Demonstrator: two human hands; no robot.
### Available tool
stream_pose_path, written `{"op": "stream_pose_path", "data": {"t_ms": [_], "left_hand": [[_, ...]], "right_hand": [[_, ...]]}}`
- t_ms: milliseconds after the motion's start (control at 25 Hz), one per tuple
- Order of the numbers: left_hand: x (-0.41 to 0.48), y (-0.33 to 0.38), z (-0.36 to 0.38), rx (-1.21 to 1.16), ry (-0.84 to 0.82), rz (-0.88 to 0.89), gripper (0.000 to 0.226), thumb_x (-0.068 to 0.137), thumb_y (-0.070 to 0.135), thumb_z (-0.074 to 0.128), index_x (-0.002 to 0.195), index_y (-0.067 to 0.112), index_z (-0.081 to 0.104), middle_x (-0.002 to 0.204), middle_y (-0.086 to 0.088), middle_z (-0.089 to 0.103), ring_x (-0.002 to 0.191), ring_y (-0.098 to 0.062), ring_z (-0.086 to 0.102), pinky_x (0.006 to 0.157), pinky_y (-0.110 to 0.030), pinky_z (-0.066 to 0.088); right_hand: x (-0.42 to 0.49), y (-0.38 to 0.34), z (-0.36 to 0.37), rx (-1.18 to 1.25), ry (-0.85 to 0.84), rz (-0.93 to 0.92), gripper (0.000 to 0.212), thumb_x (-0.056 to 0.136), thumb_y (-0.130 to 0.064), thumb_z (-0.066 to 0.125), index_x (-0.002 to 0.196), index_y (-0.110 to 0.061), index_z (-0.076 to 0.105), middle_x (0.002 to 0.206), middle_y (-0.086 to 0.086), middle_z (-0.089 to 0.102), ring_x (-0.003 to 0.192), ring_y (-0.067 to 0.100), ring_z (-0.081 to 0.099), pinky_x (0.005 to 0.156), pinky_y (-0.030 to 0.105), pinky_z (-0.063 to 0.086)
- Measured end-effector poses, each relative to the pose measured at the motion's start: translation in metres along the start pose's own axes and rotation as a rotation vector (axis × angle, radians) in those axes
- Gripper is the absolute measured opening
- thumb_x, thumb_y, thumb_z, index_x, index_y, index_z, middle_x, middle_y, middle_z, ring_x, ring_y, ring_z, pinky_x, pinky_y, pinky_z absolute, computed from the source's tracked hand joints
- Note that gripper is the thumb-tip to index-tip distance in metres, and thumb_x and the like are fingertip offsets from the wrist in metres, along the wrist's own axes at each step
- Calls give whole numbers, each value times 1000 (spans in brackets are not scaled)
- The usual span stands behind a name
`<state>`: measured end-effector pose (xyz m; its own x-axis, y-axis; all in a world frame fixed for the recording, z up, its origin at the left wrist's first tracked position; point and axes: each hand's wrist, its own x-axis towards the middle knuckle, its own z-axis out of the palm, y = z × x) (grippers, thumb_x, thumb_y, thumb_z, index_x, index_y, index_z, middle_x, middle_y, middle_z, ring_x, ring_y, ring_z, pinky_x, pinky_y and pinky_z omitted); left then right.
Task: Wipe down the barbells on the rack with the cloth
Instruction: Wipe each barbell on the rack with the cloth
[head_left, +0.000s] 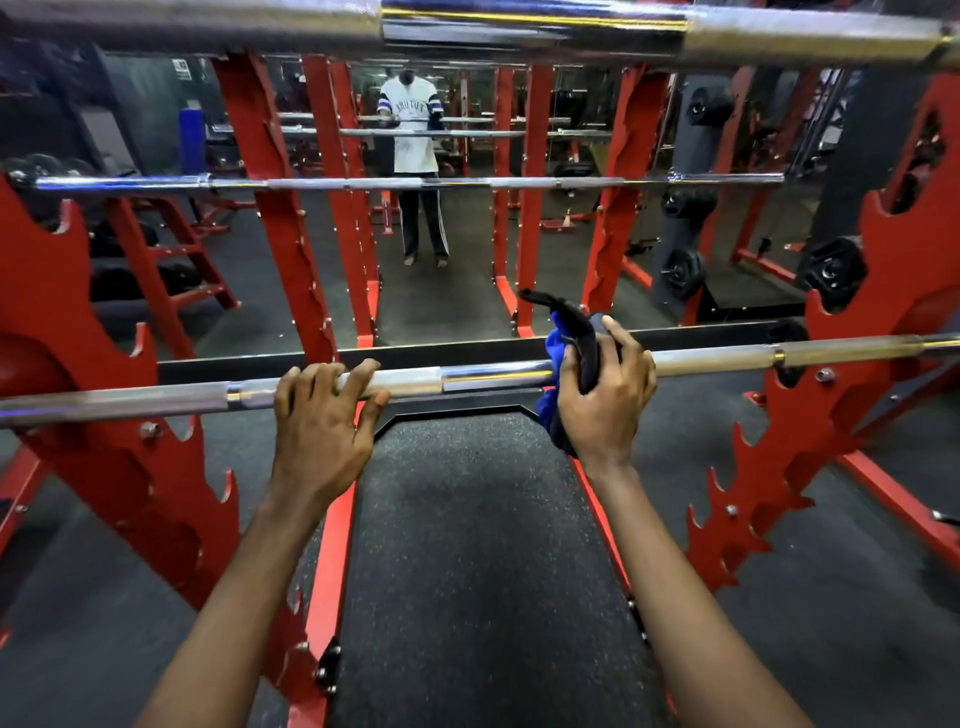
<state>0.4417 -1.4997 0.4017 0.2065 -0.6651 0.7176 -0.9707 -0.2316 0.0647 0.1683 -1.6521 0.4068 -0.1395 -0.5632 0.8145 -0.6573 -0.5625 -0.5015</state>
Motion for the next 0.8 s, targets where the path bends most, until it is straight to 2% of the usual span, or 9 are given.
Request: {"op": "stream_pose_path", "data": {"t_ms": [160, 320, 440, 560, 640, 720, 800], "left_hand": [[3, 3, -2, -31, -11, 16, 42, 101, 46, 41, 133, 27, 58, 112, -4, 59, 111, -30, 52, 108, -48, 30], [5, -17, -14, -22, -65, 32, 45, 101, 50, 38, 134, 28, 58, 112, 0, 63, 111, -27, 54, 105, -45, 29], [4, -30, -20, -34, -74, 38, 46, 101, 49, 38, 135, 25, 58, 112, -2, 63, 112, -27, 52, 106, -45, 30], [2, -31, -19, -52, -101, 14, 45, 101, 47, 38, 136, 27, 58, 113, -3, 61, 113, -27, 49, 106, -45, 27], [3, -31, -19, -87, -112, 8, 45, 101, 48, 36, 135, 29, 57, 113, -3, 61, 112, -27, 50, 106, -44, 27], [4, -35, -20, -126, -118, 22, 44, 102, 47, 33, 136, 31, 56, 114, -1, 60, 113, -24, 50, 106, -43, 26], [4, -36, -20, -143, -102, 40, 45, 102, 45, 32, 137, 31, 56, 116, -1, 61, 114, -22, 48, 106, -41, 25]], "right_hand": [[-24, -48, 15, 13, -48, -12, 44, 96, -44, 61, 129, -15, 67, 143, 5, 57, 135, 29, 52, 115, 54, 35], [-50, -87, 28, 60, -235, -216, 47, 97, -47, 63, 136, -21, 63, 153, 3, 50, 146, 27, 42, 120, 56, 28], [-57, -73, 30, 103, -197, -221, 49, 97, -40, 66, 142, -21, 61, 158, 4, 45, 151, 27, 37, 120, 57, 28], [-75, -82, 35, 284, 0, 94, 50, 98, -21, 68, 146, -12, 54, 161, 12, 37, 153, 34, 31, 121, 59, 28], [-76, -114, 42, 469, 156, 355, 53, 100, -13, 64, 149, -4, 48, 161, 18, 33, 154, 33, 29, 127, 47, 24], [-69, -137, 49, 586, 277, 609, 57, 102, -18, 60, 152, 3, 40, 160, 23, 32, 152, 31, 28, 128, 34, 21], [-62, -149, 53, 647, 349, 851, 63, 103, -27, 56, 151, 9, 36, 157, 26, 33, 148, 31, 30, 127, 32, 20]]}}
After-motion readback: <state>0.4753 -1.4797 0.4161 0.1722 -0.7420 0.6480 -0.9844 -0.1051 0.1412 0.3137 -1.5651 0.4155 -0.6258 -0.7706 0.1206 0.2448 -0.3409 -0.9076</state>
